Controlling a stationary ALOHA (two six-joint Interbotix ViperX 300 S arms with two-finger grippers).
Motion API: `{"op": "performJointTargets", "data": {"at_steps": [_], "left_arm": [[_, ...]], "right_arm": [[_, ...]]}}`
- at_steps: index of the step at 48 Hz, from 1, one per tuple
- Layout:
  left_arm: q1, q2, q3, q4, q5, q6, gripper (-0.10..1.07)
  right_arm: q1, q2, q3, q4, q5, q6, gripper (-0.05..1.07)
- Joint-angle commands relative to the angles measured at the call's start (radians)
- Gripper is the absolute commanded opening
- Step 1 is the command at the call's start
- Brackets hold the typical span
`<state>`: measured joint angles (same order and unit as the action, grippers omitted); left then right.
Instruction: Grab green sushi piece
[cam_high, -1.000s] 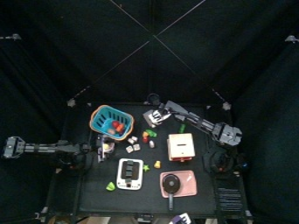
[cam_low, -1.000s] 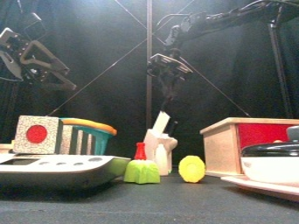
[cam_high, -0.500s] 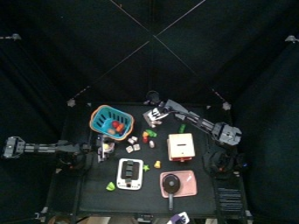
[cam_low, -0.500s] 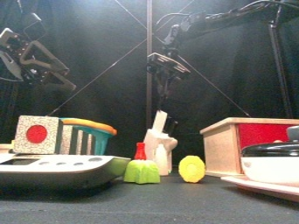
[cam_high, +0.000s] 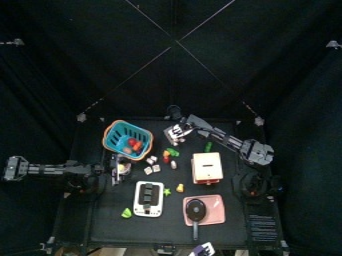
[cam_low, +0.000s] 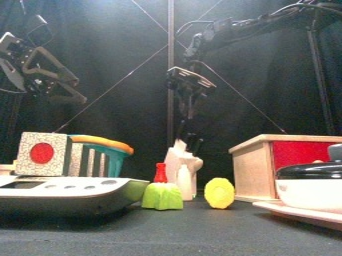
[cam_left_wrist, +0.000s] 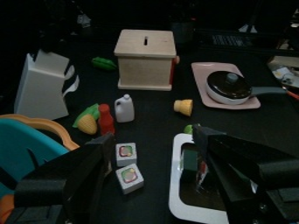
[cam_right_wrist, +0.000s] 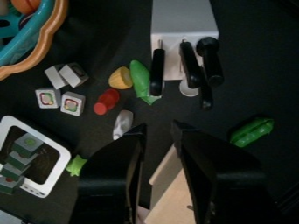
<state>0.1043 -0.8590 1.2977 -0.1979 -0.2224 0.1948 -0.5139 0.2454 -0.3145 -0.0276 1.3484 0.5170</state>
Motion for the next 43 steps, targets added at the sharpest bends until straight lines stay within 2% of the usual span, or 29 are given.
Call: {"op": "performJointTargets", "data": {"at_steps": [1, 7, 14, 26, 33, 43], "left_arm": [[0.003, 0.002, -0.014, -0.002, 0.000, 0.000, 1.02], [0.003, 0.002, -0.012, -0.002, 0.002, 0.000, 1.02], [0.003, 0.002, -0.014, -0.002, 0.002, 0.000, 1.02], [0.003, 0.002, -0.014, -0.002, 0.000, 0.000, 1.02], [-0.002, 0.003, -0.014, -0.002, 0.002, -0.002, 1.02], [-0.011, 0.002, -0.008, 0.002, 0.015, 0.003, 1.02]], "right_arm": [[-0.002, -0.025, -0.015, -0.002, -0.002, -0.002, 0.82], [0.005, -0.035, 0.003, -0.002, 0.006, -0.006, 0.83], [0.046, -0.064, 0.054, -0.005, 0.003, -0.018, 0.83], [0.141, -0.173, 0.218, -0.072, -0.091, 0.021, 0.83], [0.201, -0.255, 0.353, -0.104, -0.227, 0.074, 0.83], [0.290, -0.385, 0.589, -0.181, -0.540, 0.181, 0.83]]}}
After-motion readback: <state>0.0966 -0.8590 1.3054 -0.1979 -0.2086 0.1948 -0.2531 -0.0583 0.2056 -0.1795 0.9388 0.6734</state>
